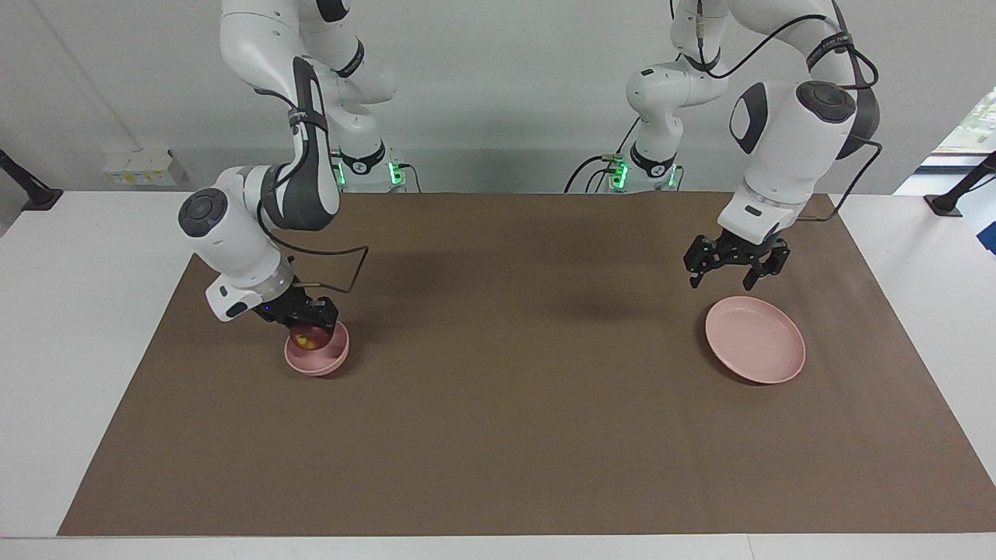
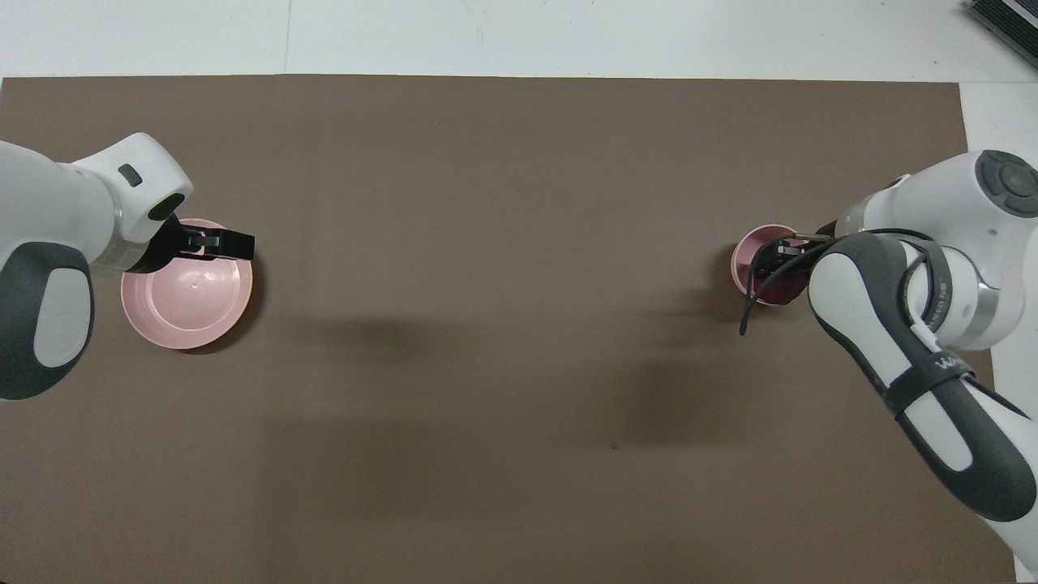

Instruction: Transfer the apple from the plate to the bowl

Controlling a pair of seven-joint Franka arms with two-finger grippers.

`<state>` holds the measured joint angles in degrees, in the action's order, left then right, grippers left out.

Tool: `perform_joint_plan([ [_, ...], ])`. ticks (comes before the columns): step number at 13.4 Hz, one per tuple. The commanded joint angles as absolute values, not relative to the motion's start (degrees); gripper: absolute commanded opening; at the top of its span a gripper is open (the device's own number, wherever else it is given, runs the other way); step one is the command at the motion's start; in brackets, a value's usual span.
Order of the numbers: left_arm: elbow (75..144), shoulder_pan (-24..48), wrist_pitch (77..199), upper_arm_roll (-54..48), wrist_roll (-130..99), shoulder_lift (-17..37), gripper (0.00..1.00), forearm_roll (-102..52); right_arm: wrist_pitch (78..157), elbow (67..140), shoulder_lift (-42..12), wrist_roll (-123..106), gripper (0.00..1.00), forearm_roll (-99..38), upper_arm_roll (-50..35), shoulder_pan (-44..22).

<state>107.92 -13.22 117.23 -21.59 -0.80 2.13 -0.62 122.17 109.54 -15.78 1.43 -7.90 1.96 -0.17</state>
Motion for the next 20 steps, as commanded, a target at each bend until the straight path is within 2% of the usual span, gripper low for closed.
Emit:
perform_joint_plan([
  [1, 106.7, -14.9, 115.6, -22.2, 0.2, 2.6, 1.0, 0.4, 126.0, 109.9, -16.9, 1.0, 0.91, -7.1, 1.4, 0.4],
  [4, 104.2, -14.5, 114.5, -22.3, 0.3, 2.5, 1.0, 0.3, 125.5, 107.3, -18.1, 0.9, 0.94, -7.4, 1.4, 0.9],
  [6, 98.2, -14.3, 109.1, -22.2, 0.4, 3.0, 1.0, 0.6, 125.4, 106.7, -18.3, 1.1, 1.0, -7.4, 1.4, 0.9],
  [8, 93.2, -14.1, 104.3, -22.1, 0.4, 3.6, 1.0, 0.7, 125.1, 105.5, -17.7, 1.1, 1.0, -7.1, 1.5, 0.9],
  [9, 90.7, -13.3, 102.1, -20.8, 0.4, 3.5, 1.0, 0.8, 124.6, 105.2, -16.4, 1.2, 1.0, -6.8, 1.7, 0.4],
  [11, 85.1, -6.7, 97.2, -11.9, 0.5, 3.4, 1.0, 0.8, 122.0, 103.7, -13.3, 1.8, 1.0, -3.3, 1.7, 0.1],
  [15, 79.0, 1.9, 88.4, -1.3, 3.4, 2.8, 1.0, 0.5, 113.5, 102.8, -5.6, 6.8, 1.0, 0.1, 1.6, -1.5],
  [16, 77.8, 5.2, 85.7, 1.0, 3.3, 2.8, 1.0, 0.6, 110.8, 102.9, -3.3, 8.2, 1.0, 0.6, 1.5, -2.2],
  [18, 77.8, 6.2, 82.9, 1.8, 3.3, 2.3, 1.0, 0.6, 106.9, 103.3, -0.7, 13.6, 1.0, 0.6, 1.5, -4.6],
  [20, 78.3, 6.9, 80.8, 1.7, 3.3, 0.2, 1.0, 0.3, 106.5, 103.0, 0.8, 15.6, 1.0, 0.6, 1.5, -6.1],
])
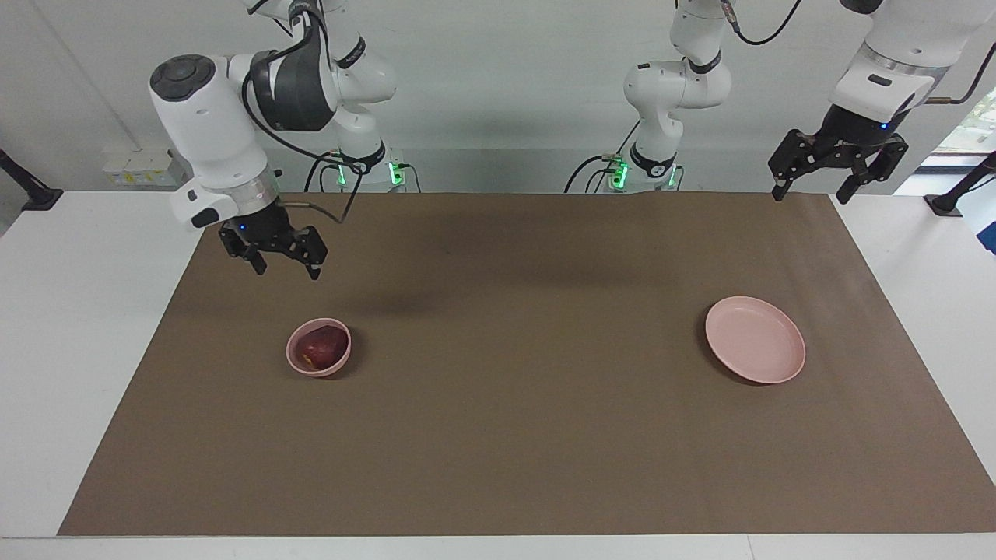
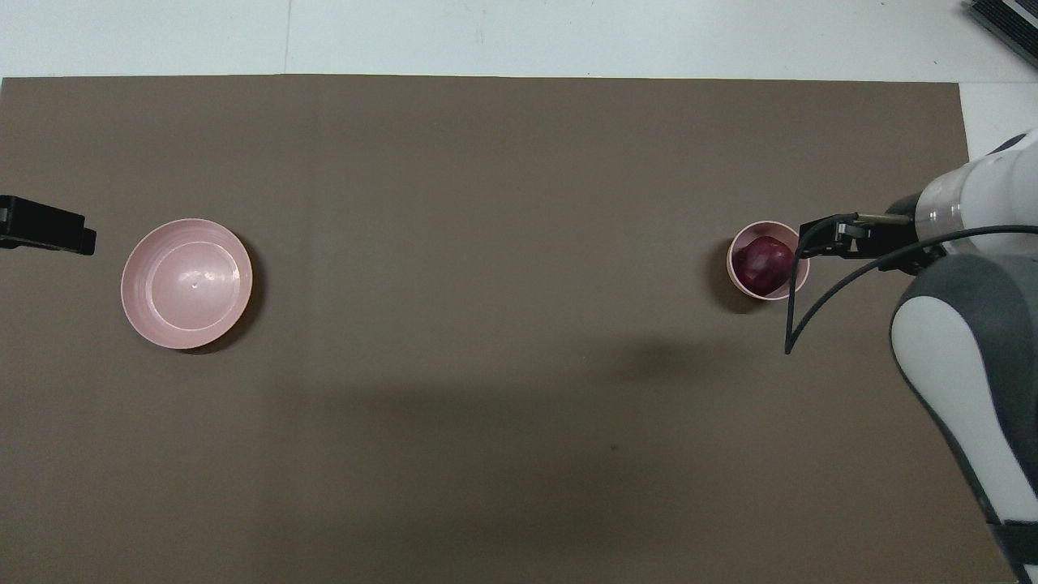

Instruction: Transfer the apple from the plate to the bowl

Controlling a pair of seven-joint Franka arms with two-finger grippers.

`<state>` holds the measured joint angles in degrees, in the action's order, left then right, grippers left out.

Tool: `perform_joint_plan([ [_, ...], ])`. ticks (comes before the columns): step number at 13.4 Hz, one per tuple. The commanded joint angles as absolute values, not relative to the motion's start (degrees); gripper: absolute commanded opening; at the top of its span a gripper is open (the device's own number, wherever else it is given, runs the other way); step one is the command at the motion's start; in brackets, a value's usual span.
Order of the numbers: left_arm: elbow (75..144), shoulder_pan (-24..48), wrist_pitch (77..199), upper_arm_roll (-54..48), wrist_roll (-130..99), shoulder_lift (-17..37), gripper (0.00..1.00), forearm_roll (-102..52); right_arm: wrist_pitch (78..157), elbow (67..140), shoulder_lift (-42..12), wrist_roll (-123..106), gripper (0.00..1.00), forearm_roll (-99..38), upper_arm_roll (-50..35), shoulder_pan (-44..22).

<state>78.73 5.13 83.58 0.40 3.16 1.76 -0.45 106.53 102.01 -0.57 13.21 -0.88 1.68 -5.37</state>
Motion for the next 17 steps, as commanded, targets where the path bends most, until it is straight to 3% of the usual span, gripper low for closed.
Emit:
perform_joint_plan([
  [1, 79.2, 7.1, 80.5, 1.7, 3.3, -0.9, 1.0, 0.3, 105.5, 102.3, 2.2, 14.9, 1.0, 0.6, 1.5, -5.8],
  [8, 80.0, 6.1, 80.1, 1.8, 3.1, -1.2, 1.0, 0.1, 79.5, 85.8, 4.8, 6.9, 1.0, 0.7, 1.9, -3.2],
  [11, 79.9, 5.7, 80.8, 1.8, 3.2, -1.1, 1.0, 0.2, 80.2, 90.9, 9.0, 6.2, 1.0, 0.3, 2.1, -2.1],
  [17, 79.9, 5.6, 79.8, 1.8, 3.2, -1.2, 1.0, 0.3, 79.2, 88.8, 9.0, 3.0, 1.0, 3.5, 2.0, -2.1],
])
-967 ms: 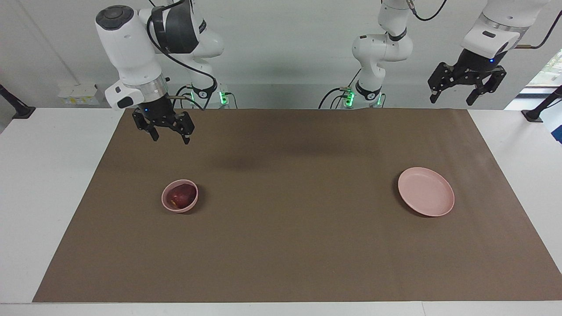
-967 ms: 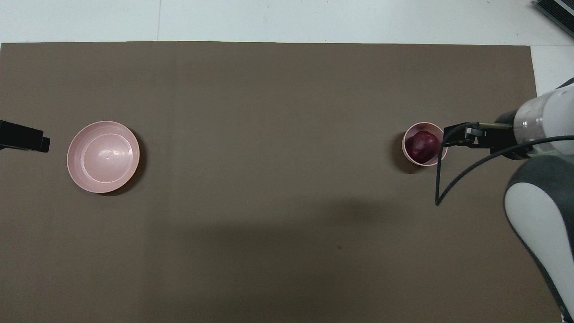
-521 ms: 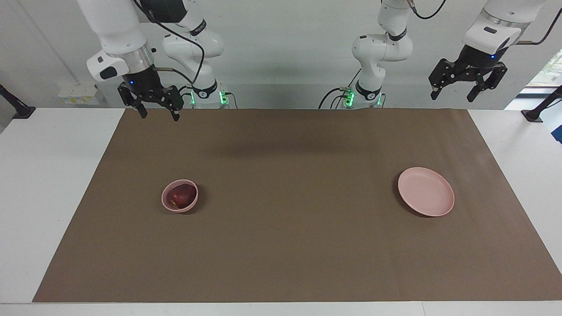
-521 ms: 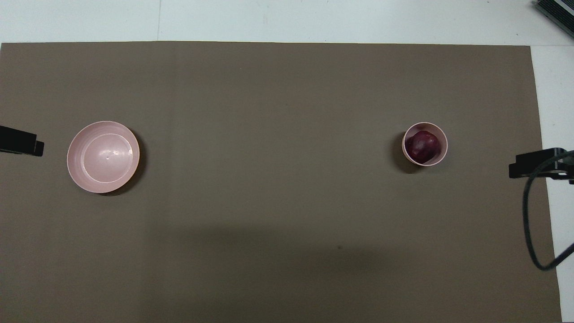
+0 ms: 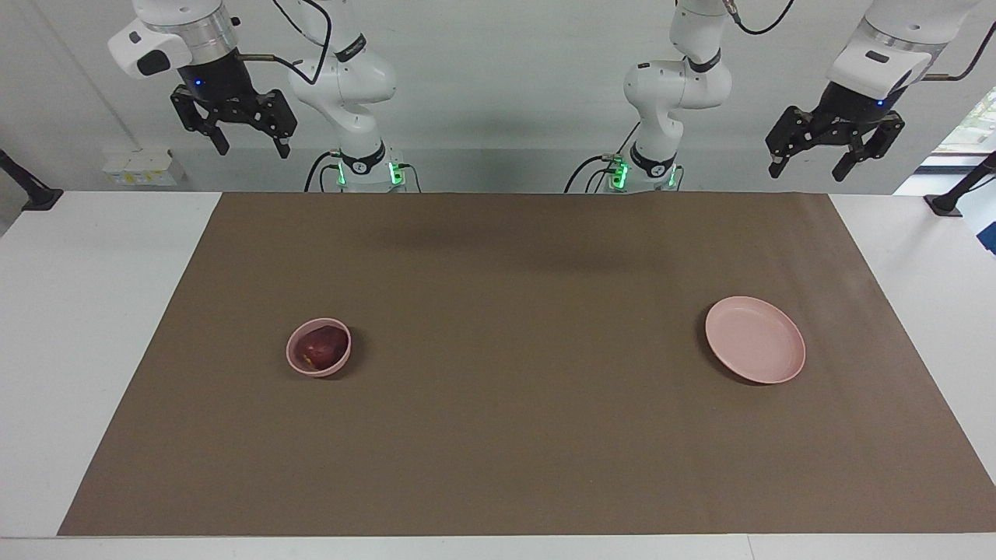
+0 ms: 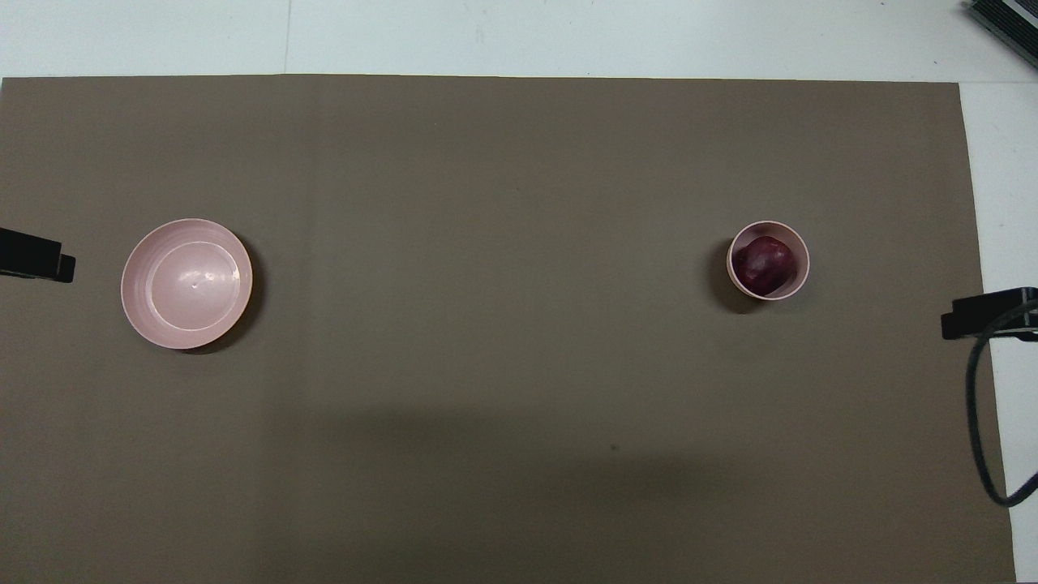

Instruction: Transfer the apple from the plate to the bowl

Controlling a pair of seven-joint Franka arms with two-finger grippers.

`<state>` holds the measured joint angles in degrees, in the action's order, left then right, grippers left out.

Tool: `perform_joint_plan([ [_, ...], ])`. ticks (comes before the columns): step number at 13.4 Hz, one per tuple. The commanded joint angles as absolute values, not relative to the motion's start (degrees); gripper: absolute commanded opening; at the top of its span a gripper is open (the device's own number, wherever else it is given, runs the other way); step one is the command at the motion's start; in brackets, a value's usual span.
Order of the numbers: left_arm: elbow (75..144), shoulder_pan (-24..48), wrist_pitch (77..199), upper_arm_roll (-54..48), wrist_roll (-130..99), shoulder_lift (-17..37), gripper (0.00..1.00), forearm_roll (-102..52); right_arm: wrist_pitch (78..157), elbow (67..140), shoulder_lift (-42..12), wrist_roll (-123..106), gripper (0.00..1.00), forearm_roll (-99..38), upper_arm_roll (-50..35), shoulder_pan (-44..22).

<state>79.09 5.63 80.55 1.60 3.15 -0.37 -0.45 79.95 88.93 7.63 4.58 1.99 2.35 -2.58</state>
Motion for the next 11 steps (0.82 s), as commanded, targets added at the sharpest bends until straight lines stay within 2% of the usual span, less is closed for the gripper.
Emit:
perform_joint_plan([
  [1, 79.9, 5.5, 79.8, 1.9, 3.2, -1.2, 1.0, 0.3, 78.5, 88.2, 9.1, 3.0, 1.0, 3.4, 2.0, -2.1],
  [11, 80.2, 5.4, 80.6, 1.8, 3.3, -1.2, 1.0, 0.3, 78.7, 88.7, 9.5, 2.8, 1.0, 2.4, 3.3, -2.1],
])
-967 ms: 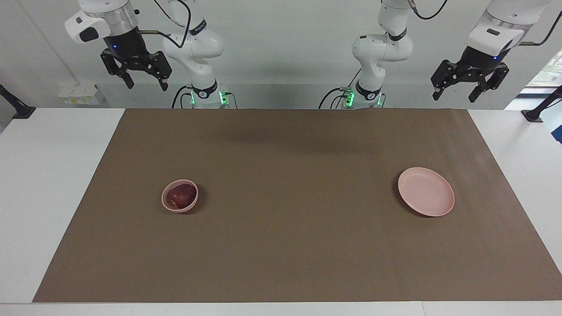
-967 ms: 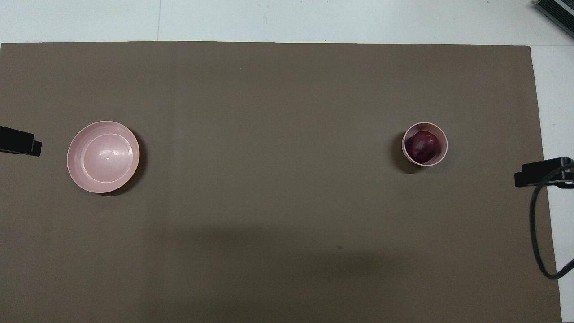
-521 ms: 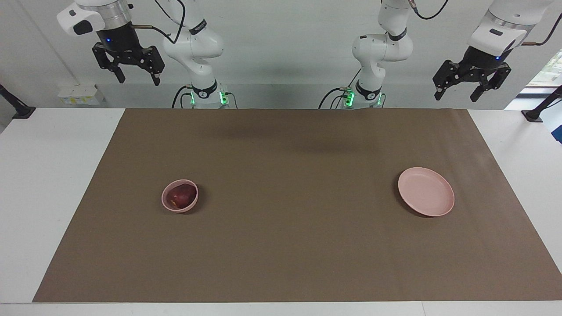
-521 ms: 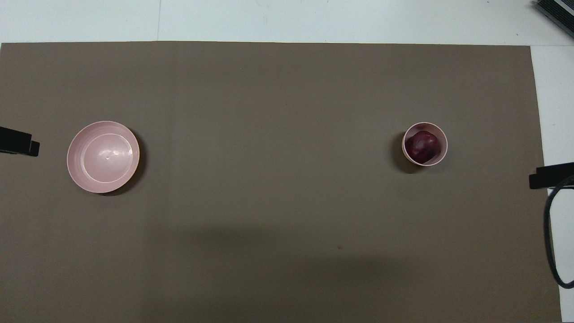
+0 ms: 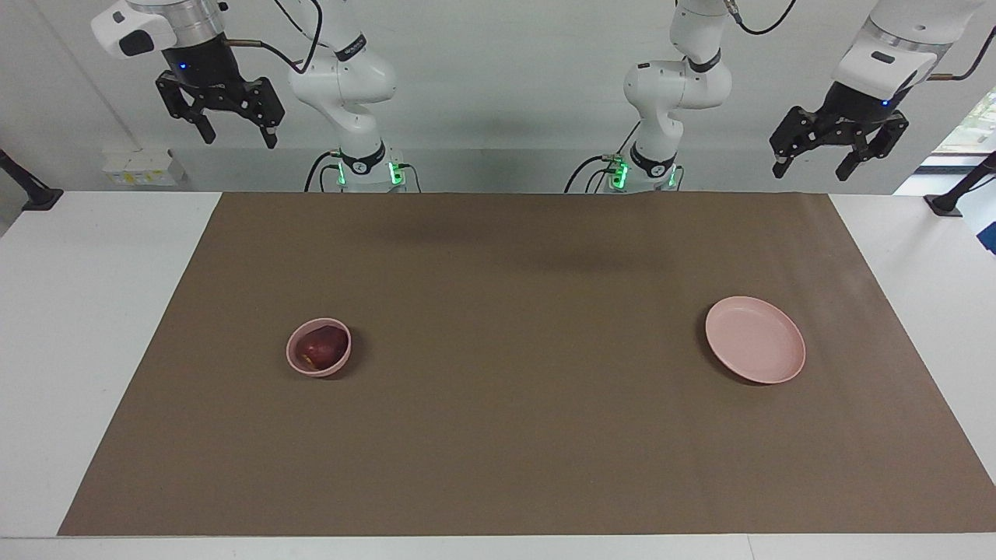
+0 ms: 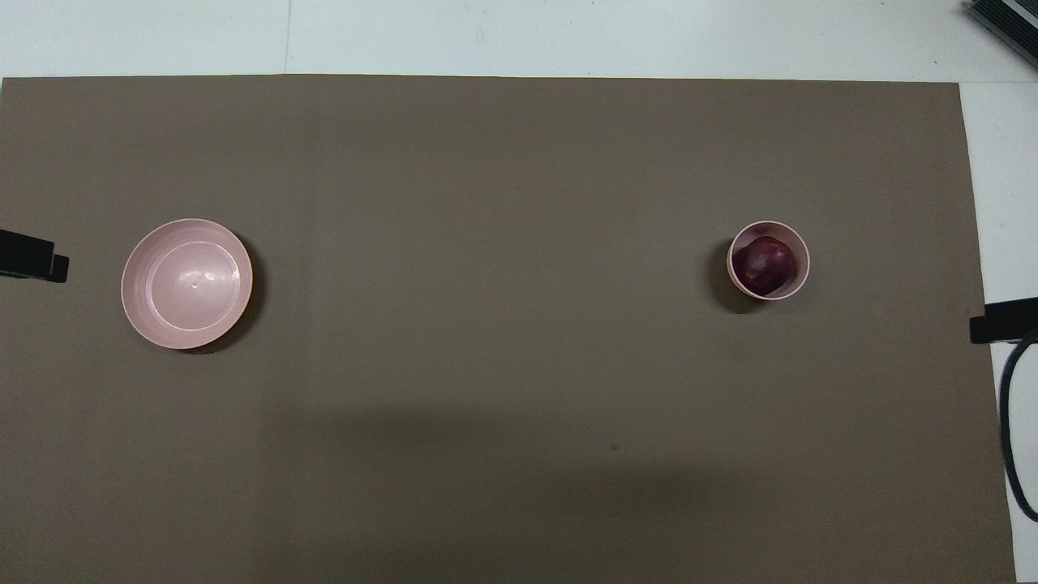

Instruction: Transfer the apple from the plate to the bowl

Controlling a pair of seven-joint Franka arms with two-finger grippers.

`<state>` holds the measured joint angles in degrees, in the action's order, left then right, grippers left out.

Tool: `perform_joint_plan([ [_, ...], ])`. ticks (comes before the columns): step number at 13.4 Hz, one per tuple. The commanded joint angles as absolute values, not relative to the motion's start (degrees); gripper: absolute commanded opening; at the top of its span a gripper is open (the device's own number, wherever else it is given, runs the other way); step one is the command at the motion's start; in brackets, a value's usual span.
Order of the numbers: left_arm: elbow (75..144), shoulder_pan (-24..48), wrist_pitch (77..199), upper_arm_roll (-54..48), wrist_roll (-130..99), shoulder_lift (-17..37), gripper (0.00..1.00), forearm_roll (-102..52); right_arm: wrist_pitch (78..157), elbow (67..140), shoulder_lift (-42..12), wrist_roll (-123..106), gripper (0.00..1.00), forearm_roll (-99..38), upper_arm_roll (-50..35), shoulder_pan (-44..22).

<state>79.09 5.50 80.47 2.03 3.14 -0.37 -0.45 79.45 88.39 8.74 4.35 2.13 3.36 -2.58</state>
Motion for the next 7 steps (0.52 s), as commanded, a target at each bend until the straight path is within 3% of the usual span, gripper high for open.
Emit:
perform_joint_plan([
  [1, 80.2, 5.4, 80.6, 1.8, 3.3, -1.2, 1.0, 0.1, 78.7, 88.7, 9.5, 2.6, 1.0, 2.4, 3.3, -2.1],
  [7, 80.2, 5.5, 80.5, 1.8, 3.3, -1.2, 1.0, 0.1, 78.4, 88.9, 9.6, 2.7, 1.0, 1.6, 3.1, -2.5],
])
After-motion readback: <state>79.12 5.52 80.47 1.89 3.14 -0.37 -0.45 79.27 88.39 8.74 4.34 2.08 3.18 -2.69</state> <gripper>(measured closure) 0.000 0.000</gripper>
